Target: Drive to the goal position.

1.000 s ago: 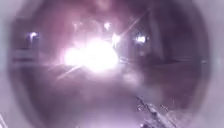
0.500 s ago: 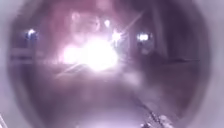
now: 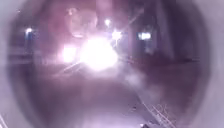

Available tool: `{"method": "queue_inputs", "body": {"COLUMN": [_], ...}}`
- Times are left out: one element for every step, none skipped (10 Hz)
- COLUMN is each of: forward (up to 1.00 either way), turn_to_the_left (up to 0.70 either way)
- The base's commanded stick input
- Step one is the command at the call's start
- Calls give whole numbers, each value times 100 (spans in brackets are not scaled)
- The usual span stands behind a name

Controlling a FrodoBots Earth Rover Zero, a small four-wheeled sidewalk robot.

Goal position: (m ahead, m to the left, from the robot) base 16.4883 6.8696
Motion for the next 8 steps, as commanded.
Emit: {"method": "queue_inputs", "body": {"forward": [70, 70, 70, 70, 70, 70, 70, 70], "turn_to_the_left": [0, 0, 0, 0, 0, 0, 0, 0]}}
